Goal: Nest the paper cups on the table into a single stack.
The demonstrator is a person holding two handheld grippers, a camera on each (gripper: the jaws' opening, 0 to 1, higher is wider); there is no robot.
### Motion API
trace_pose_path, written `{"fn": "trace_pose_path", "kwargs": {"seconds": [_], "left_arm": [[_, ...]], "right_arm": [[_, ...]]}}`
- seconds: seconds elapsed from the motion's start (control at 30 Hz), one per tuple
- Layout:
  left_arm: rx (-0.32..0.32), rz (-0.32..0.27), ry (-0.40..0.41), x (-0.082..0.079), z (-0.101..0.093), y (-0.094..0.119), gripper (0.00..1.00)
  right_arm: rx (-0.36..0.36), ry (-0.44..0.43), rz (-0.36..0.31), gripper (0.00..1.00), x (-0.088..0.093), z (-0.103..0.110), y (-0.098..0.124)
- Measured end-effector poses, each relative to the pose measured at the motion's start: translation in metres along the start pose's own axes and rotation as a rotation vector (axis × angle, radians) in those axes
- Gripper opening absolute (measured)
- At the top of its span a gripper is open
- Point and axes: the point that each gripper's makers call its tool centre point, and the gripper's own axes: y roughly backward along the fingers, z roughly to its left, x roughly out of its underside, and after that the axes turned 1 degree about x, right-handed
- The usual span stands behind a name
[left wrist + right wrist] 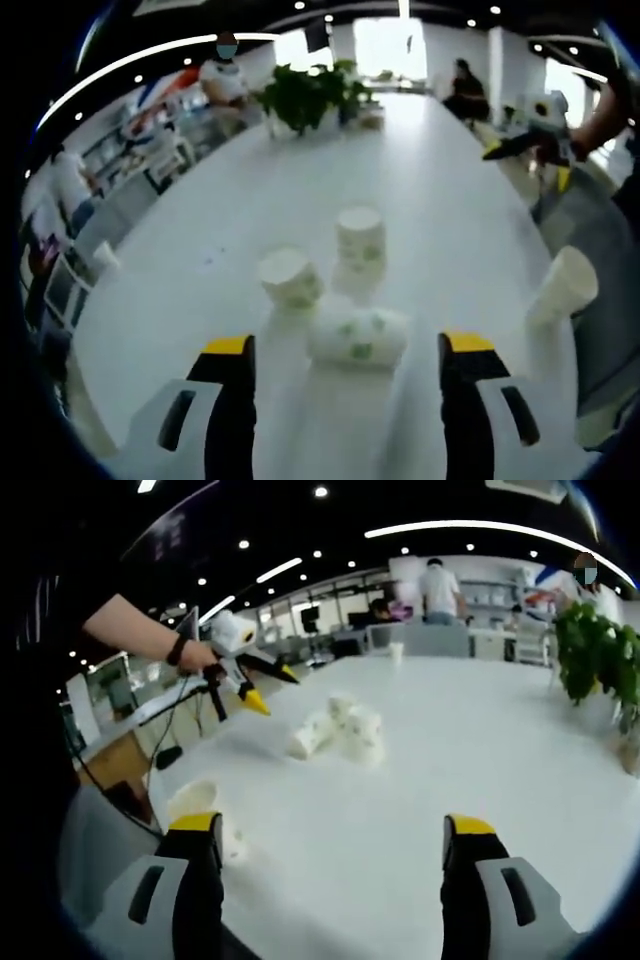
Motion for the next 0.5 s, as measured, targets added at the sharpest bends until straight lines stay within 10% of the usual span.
{"fn": "trace_pose_path", "kwargs": {"seconds": [0.5], "left_arm": [[0.025, 0.036, -0.014, -0.0021, 0.0036, -0.0087, 0.73]], "right_arm": [[0.0, -0.001, 0.009, 0.89, 0.0014, -0.0027, -0.0035]]}}
